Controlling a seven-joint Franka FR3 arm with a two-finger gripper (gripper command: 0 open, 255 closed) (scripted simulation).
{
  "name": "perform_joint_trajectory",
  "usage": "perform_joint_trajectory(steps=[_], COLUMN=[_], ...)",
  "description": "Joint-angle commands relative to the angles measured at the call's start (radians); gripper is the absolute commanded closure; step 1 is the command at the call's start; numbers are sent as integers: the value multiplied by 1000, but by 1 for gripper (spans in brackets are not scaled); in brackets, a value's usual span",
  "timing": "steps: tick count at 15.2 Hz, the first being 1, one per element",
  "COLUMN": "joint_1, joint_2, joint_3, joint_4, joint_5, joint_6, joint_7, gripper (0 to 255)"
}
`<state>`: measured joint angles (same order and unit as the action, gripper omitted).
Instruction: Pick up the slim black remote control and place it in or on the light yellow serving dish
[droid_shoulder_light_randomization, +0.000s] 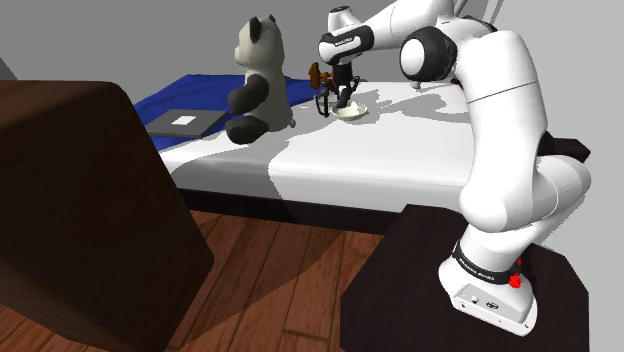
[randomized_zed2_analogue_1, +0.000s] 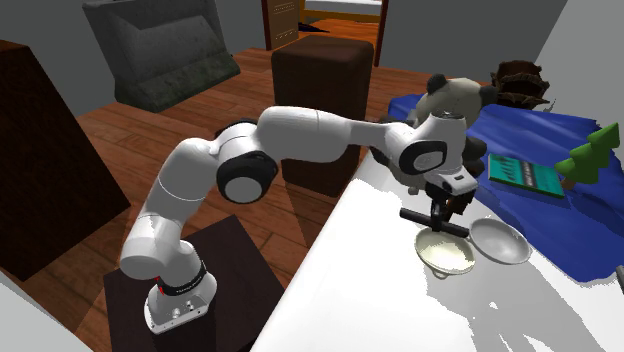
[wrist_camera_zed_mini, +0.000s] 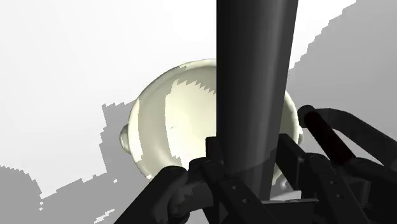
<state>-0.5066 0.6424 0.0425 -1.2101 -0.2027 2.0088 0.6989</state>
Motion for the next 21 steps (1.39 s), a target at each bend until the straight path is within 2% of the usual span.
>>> perform_joint_trajectory(steps=[1, 4, 14, 21], joint_1=[-27, -56, -59, -59], joint_2=[69, 199, 201, 201], joint_3=[-4, -9, -11, -11], joint_4=[119, 336, 195, 195], joint_5=[11, 23, 14, 14], joint_6=[-43, -123, 18, 18], joint_7=[-45, -99, -77, -77], gripper=[255, 255, 255, 255])
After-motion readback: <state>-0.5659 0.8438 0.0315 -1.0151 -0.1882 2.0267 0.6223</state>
